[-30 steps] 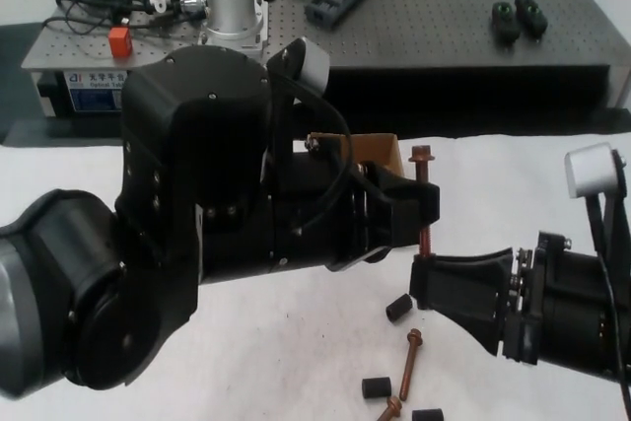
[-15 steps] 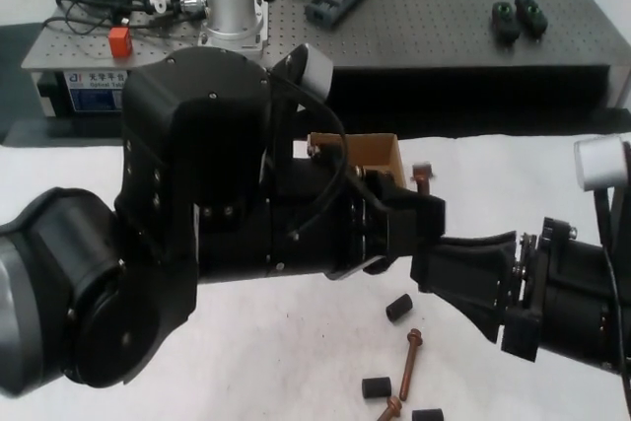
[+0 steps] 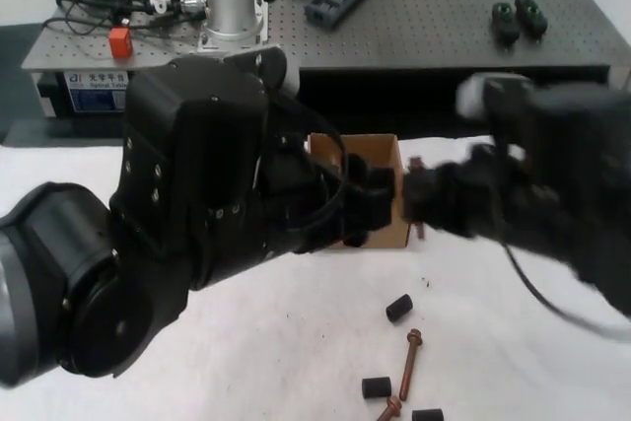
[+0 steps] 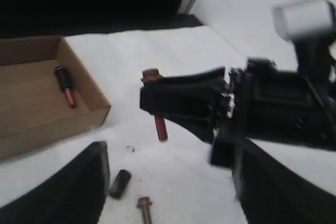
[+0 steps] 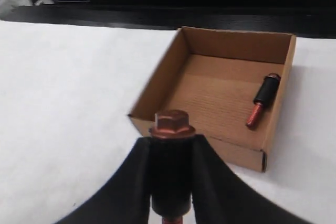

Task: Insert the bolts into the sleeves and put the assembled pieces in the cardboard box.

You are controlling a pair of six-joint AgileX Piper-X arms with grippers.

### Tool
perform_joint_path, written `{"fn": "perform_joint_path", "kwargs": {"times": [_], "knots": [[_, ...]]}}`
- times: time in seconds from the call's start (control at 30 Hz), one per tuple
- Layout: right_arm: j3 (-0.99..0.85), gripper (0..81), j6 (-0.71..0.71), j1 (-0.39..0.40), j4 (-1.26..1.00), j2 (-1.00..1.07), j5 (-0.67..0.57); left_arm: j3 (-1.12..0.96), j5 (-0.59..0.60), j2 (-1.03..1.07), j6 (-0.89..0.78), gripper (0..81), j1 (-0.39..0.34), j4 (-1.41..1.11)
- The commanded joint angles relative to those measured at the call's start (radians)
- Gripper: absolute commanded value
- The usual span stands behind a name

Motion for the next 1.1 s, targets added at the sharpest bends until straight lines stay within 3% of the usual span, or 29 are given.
{"fn": "perform_joint_path", "kwargs": {"times": [0.0,0.3,0.57,0.63,0.77,0.8,1.07], "knots": [[-0.103,3.8,-0.018,-0.006,0.035,0.106,0.039,-0.018,-0.009,-0.012,0.012,48.2,-0.002,0.006],[-0.589,3.8,-0.018,-0.012,0.301,0.493,0.126,0.072,-0.019,-0.012,0.0,48.2,0.008,0.019],[-0.691,0.6,-0.018,-0.018,0.436,0.575,0.149,0.078,-0.008,-0.012,-0.002,48.2,0.008,0.023],[-0.691,7.5,-0.018,-0.018,0.447,0.575,0.147,0.078,-0.008,-0.012,-0.002,48.2,0.008,0.023],[-0.692,33.3,-0.011,-0.025,0.447,0.566,0.107,0.078,-0.008,-0.012,-0.002,48.2,0.008,0.023],[-0.692,36.5,-0.004,-0.026,0.444,0.557,0.095,0.078,-0.008,-0.012,-0.002,48.2,0.008,0.023],[-0.657,32.1,-0.039,-0.036,0.575,0.262,0.063,0.078,-0.018,-0.012,-0.002,48.2,0.008,0.023]]}}
